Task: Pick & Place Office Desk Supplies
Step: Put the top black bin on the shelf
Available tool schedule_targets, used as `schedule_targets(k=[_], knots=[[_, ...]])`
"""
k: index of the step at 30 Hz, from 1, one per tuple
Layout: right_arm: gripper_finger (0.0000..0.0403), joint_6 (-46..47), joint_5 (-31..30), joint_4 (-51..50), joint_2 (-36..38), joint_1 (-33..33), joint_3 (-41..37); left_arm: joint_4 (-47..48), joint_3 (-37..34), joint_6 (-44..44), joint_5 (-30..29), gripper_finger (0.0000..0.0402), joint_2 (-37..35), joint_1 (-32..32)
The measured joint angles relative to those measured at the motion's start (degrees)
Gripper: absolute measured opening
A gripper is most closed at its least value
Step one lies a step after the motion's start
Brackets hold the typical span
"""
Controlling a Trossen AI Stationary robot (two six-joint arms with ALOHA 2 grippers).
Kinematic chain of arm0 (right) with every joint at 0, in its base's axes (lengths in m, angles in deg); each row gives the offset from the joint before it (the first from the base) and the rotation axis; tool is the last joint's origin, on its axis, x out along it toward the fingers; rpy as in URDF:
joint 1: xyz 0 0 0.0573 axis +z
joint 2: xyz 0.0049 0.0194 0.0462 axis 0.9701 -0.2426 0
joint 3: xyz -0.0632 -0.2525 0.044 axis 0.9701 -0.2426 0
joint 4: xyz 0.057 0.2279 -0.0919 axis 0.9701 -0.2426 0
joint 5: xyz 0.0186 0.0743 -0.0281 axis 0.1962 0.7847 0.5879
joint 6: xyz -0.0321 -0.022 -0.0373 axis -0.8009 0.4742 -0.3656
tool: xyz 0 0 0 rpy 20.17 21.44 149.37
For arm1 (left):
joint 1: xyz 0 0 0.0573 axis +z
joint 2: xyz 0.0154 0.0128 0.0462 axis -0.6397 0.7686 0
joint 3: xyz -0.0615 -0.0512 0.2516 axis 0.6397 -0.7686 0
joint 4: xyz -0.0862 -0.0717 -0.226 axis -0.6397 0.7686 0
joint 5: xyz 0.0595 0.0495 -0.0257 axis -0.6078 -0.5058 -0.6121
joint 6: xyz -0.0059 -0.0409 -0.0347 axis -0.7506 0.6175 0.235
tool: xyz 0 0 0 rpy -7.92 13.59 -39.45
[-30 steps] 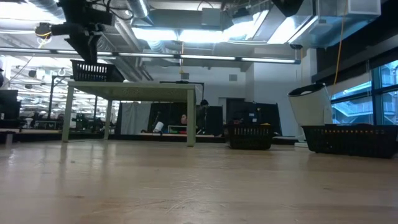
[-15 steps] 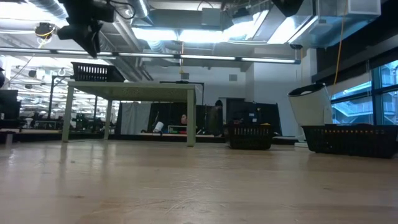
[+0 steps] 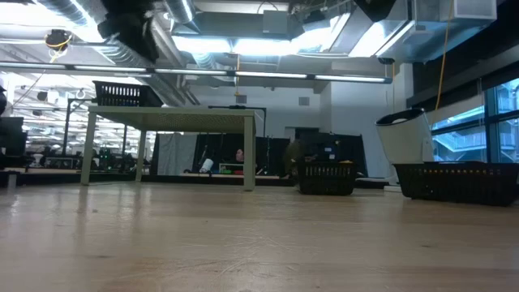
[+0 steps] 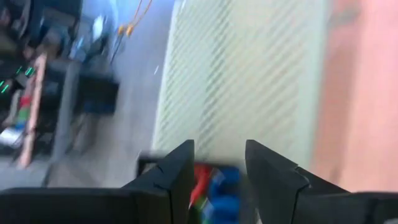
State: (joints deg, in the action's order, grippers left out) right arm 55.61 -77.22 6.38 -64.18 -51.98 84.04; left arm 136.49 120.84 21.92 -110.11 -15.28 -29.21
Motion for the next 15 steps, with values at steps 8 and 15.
schedule_targets(k=[8, 15], knots=[[0.0237, 0.0, 0.01, 0.0, 0.0, 0.0, 0.0, -10.87, 0.0, 14.1, 16.81, 0.0137, 0.01, -5.81], [0.0237, -0.03, -1.56, 0.36, 0.0, 0.01, 0.0, -13.08, -0.24, 19.21, 27.6, 0.0134, 2.24, -11.53]])
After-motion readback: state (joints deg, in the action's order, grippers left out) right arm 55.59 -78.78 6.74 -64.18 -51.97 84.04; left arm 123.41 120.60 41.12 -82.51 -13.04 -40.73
